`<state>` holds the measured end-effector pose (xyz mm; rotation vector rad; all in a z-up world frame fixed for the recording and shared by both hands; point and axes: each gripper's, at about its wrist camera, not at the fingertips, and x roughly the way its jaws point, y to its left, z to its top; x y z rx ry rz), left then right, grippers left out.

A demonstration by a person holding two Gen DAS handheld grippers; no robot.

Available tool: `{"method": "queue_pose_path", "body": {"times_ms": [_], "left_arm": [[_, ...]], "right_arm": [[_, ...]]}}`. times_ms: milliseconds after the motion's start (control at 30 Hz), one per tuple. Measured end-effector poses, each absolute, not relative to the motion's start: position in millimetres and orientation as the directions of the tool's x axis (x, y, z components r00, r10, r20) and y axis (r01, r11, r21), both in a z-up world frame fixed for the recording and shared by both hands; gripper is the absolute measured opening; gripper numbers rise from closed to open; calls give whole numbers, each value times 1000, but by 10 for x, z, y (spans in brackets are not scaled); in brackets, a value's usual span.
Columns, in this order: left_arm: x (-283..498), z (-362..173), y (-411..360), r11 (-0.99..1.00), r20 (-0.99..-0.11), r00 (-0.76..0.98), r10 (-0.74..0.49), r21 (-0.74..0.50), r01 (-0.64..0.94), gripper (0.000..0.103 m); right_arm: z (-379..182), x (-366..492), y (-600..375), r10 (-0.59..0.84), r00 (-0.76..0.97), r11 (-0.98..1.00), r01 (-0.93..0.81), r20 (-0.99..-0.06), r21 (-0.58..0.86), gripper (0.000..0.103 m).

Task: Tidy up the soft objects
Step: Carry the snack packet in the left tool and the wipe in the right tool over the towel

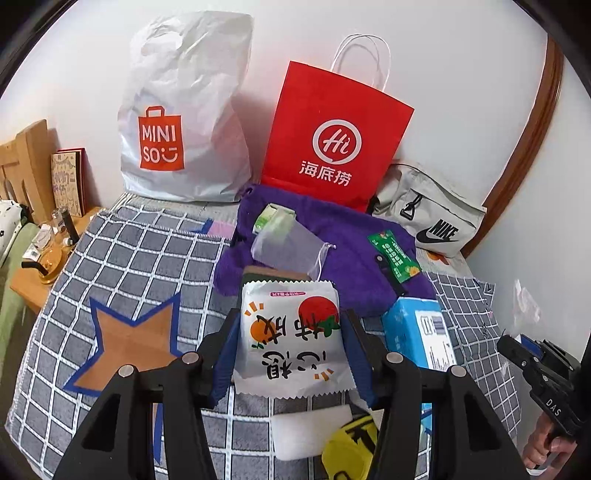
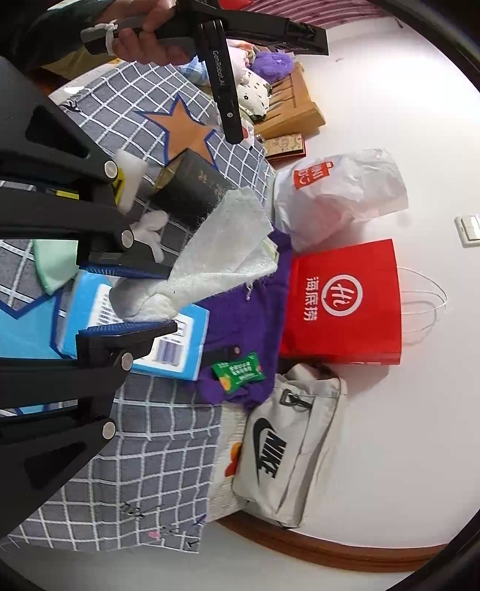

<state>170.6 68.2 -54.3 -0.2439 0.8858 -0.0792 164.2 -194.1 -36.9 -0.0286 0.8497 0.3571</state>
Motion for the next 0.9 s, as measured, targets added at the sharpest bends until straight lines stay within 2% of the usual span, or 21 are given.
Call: {"method": "queue_pose_path", "body": {"times_ms": [900], "left_arm": [[2492, -530, 704, 984, -793, 598, -117, -175, -40, 51]], "right_arm": [[-361, 2634, -1879, 310, 613, 938, -322, -727, 129, 21]]}}
